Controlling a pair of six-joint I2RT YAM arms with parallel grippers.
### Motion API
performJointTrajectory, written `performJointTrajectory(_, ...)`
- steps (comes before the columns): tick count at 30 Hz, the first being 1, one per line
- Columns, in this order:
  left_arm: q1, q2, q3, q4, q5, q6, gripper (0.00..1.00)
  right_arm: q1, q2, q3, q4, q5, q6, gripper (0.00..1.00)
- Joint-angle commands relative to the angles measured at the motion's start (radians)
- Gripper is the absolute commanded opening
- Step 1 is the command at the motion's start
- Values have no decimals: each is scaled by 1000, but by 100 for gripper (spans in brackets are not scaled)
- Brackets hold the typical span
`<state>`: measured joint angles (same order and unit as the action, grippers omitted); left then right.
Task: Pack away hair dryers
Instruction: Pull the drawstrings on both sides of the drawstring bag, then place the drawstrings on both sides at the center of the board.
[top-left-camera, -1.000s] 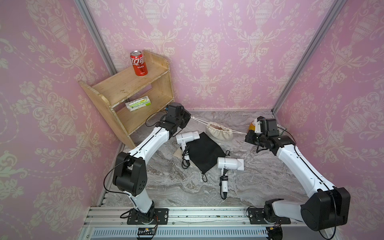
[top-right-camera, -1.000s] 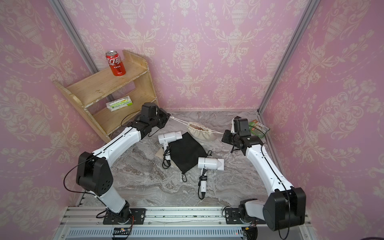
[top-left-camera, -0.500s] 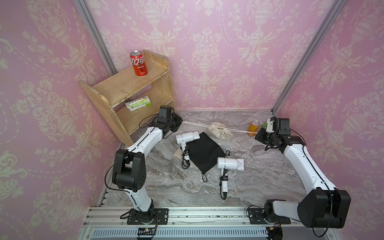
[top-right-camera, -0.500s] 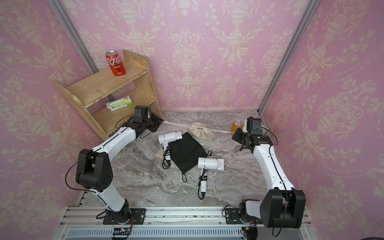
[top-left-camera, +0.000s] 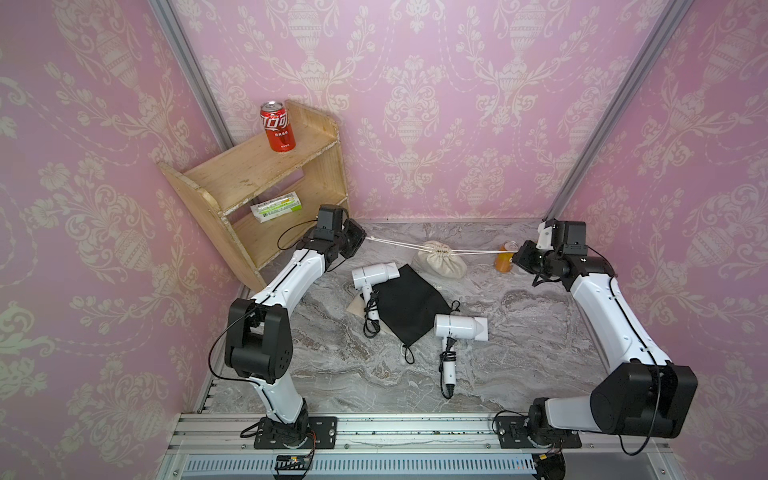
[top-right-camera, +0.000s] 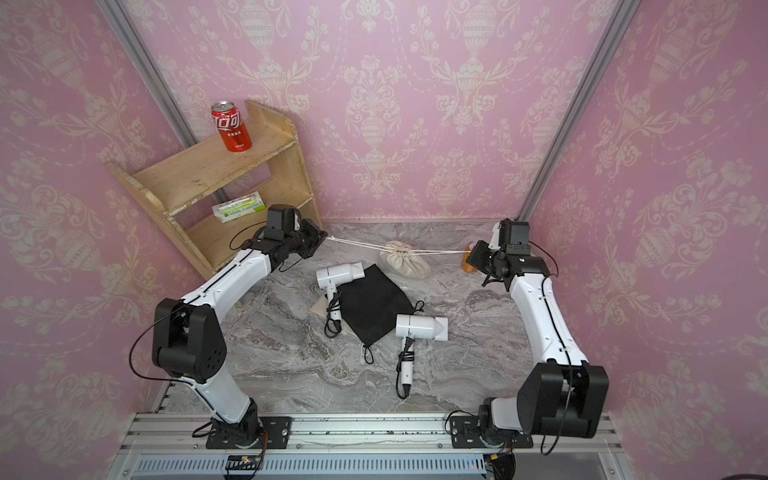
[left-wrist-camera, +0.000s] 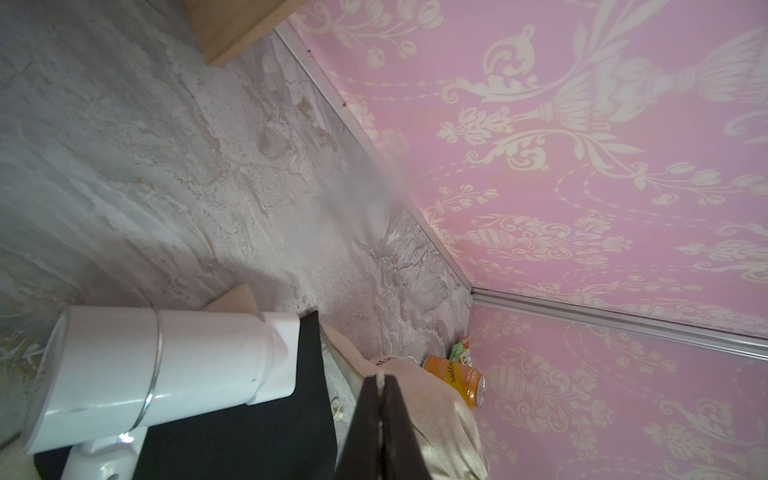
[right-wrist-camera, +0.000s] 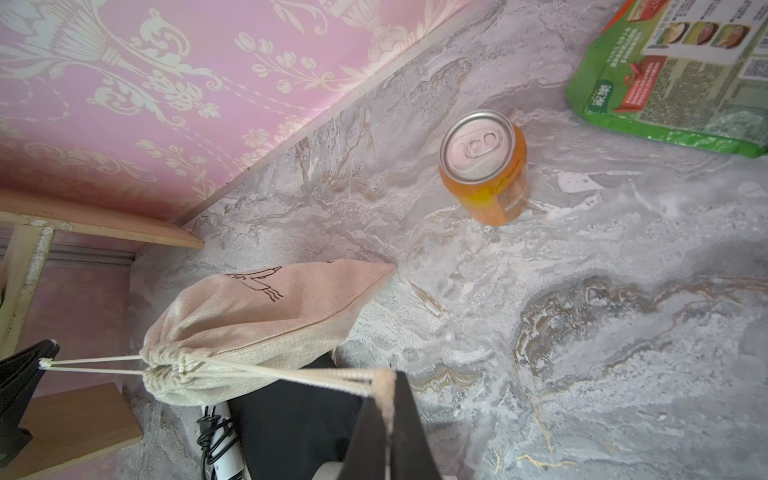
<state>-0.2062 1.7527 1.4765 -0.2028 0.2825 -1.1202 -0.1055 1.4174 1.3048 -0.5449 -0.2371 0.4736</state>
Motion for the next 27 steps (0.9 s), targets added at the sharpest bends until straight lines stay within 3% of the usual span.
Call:
performJointTrajectory(1,-4,59,107,-20,-89,80,0,-22,81,134,-18,44,23,0)
performJointTrajectory(8,-66,264,415,-51,-58,166,0,1,332,463,-97,22,20,0)
performJointTrajectory(20,-159,813,1230,-370,-45,392,0,107,780,1016,-303,63,-9,0)
performJointTrajectory(23,-170,862,1264,-366,-45,418,0,138,853,1083,-348,94,-38,0)
performJointTrajectory(27,-189,872,1246,-369,-57,494,0,178,871,1045,-323,131,-72,0)
